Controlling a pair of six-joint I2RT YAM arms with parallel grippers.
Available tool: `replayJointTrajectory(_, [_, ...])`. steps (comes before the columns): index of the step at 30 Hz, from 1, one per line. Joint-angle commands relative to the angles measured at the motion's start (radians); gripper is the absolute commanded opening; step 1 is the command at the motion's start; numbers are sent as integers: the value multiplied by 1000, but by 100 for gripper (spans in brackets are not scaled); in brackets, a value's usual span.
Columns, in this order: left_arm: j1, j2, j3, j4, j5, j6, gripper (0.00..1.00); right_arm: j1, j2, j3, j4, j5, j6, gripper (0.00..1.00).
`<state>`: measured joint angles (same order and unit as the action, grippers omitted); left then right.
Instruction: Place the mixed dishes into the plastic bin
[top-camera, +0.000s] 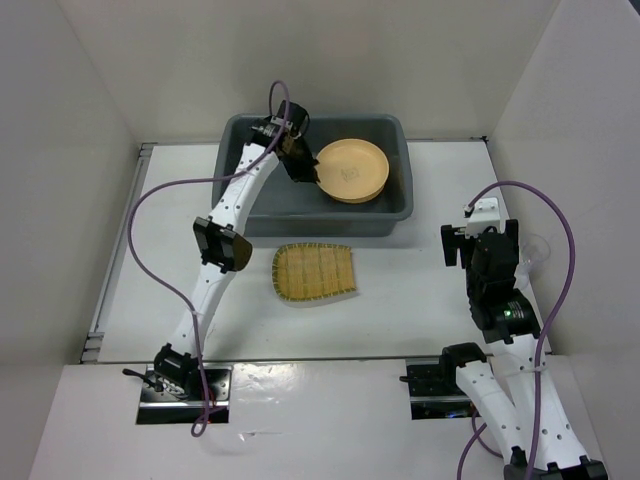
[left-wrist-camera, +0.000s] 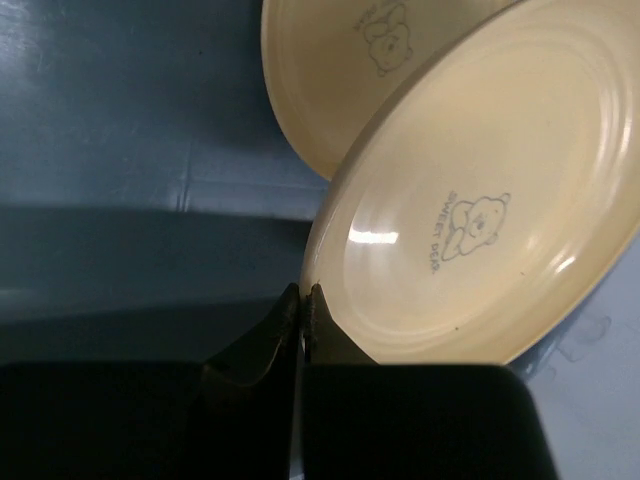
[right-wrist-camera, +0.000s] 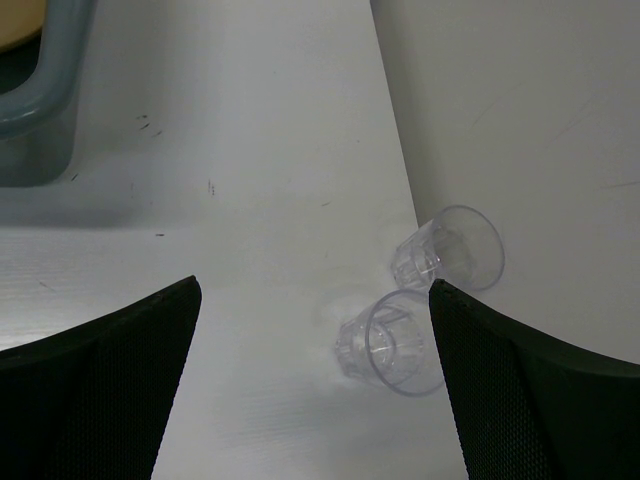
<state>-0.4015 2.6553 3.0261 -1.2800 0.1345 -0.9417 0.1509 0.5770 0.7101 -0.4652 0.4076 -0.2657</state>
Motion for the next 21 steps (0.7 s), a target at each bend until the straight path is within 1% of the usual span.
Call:
replayJointTrajectory(1, [26, 9, 37, 70, 11, -15, 0, 10, -9, -9, 57, 17, 19, 99])
replayJointTrajectory(4, [26, 37, 11, 122, 11, -25, 0, 19, -9, -9, 57, 26, 19, 99])
replayJointTrajectory(10, [46, 135, 0, 225, 89, -55, 0, 19, -9, -9, 57, 27, 19, 99])
replayJointTrajectory(14, [55, 169, 0, 313, 119, -94, 0, 19, -9, -9, 57, 36, 19, 99])
replayJointTrajectory(21, [55, 210, -9, 407, 163, -126, 0, 19, 9, -9, 57, 36, 19, 99])
